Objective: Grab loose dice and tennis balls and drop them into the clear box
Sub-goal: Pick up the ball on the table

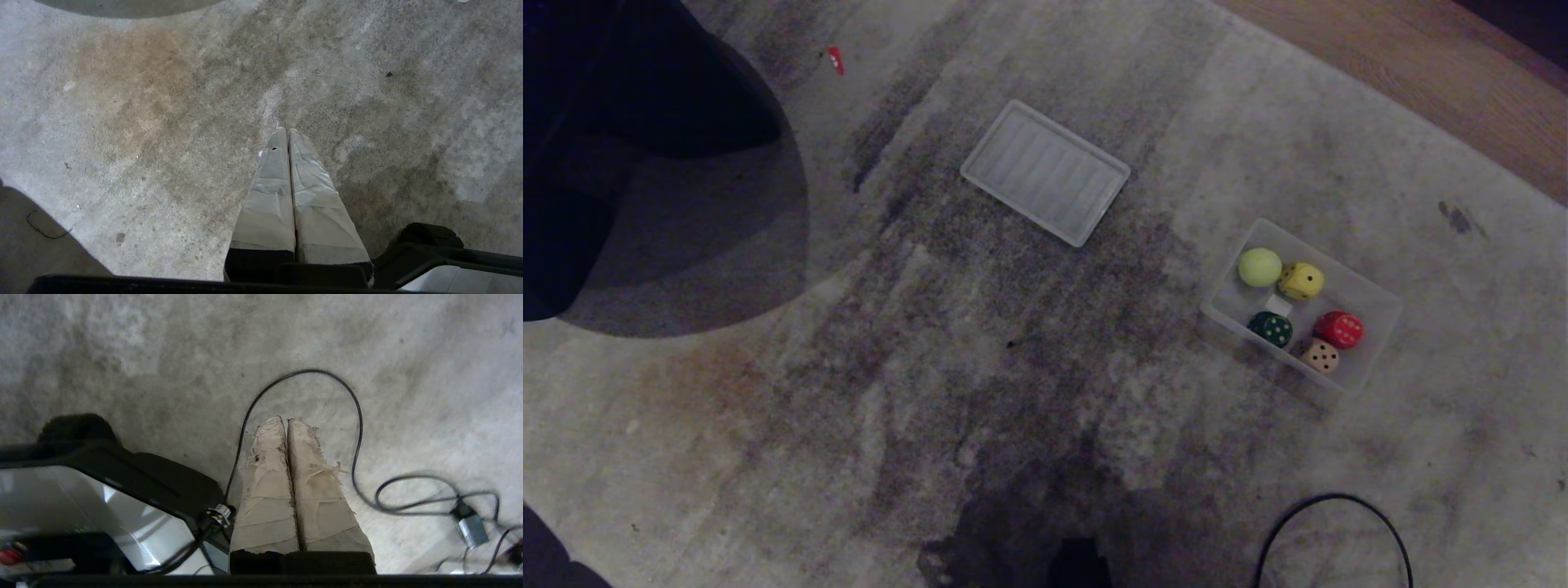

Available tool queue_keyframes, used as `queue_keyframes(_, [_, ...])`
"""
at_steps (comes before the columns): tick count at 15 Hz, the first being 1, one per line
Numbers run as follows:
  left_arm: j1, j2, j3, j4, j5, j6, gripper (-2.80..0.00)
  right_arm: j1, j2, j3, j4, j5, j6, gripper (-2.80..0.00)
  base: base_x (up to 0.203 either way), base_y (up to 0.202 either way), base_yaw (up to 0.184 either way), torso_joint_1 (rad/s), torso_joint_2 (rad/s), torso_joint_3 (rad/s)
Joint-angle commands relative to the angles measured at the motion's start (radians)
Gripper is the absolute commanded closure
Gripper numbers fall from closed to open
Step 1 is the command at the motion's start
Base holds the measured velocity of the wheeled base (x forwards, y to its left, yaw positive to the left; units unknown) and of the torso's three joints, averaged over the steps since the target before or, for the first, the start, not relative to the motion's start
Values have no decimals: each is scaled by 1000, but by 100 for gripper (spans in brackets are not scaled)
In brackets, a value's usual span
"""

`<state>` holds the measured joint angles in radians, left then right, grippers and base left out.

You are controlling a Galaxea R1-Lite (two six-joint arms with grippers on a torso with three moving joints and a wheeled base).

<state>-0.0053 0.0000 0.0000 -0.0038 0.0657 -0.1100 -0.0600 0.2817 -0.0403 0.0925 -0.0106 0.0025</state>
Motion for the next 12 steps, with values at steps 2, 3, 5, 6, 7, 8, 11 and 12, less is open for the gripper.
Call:
queue_keyframes(2, [1, 2, 2, -1, 0, 0, 0, 23, 0, 2, 8, 15, 9, 0, 0, 0, 0, 0, 0, 0])
queue_keyframes(3, [0, 2, 2, -1, 0, 0, 0, 51, -5, 2, 8, 17, 8, 0, 0, 0, 0, 0, 0, 0])
queue_keyframes(5, [-1, 2, 2, -1, 0, 0, 0, 63, -94, 2, 8, 15, 9, 0, 0, 0, 0, 0, 0, 0])
queue_keyframes(6, [0, 2, 2, -1, 0, 0, 0, 63, -153, 2, 8, 12, 15, 0, 0, 0, 0, 0, 0, 0])
queue_keyframes(7, [1, 2, 2, -1, 0, 0, 0, 63, -215, 2, 7, 6, 23, 0, 0, 0, 0, 0, 0, 0])
queue_keyframes(8, [0, 2, 2, -1, 0, 0, 0, 63, -274, 3, 4, 1, 32, 0, 0, 0, 0, 0, 0, 0])
queue_keyframes(11, [-1, 2, 2, -1, 0, 0, 0, 63, -282, 5, 0, -6, 60, 0, 0, 0, 0, 0, 0, 0])
queue_keyframes(12, [-1, 2, 2, -1, 0, 0, 0, 63, -282, 5, -1, -6, 62, 0, 0, 0, 0, 0, 0, 0])
